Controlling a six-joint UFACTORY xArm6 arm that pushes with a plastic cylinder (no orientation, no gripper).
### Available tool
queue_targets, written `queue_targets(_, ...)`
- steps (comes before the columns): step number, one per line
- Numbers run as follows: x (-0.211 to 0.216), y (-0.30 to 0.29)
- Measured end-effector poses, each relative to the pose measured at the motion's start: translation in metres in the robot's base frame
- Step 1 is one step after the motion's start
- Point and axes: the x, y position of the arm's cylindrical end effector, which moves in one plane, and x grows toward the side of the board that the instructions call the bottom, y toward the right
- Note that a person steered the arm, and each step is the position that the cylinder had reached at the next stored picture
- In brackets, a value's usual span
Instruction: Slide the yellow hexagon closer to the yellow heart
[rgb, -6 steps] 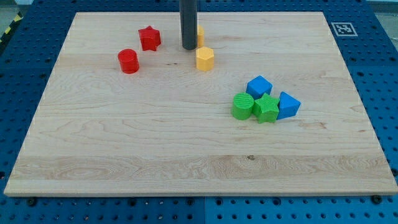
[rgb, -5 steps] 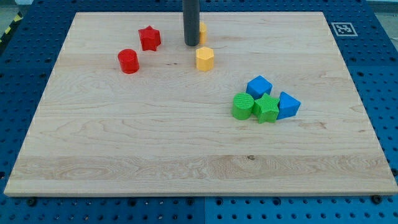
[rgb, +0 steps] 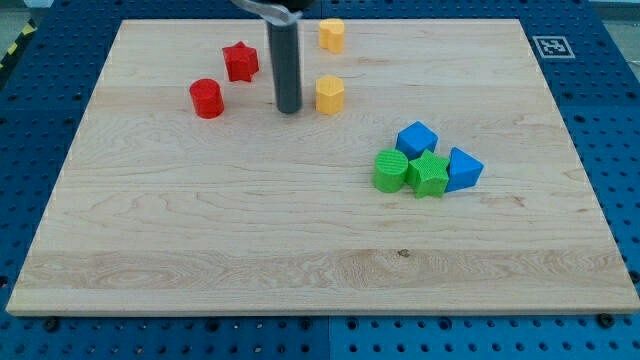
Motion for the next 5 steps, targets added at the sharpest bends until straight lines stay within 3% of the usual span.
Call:
queue_targets(1, 0.005, 0.028)
queue_targets(3, -0.027, 0.005)
queue_targets(5, -0.023, 0.035)
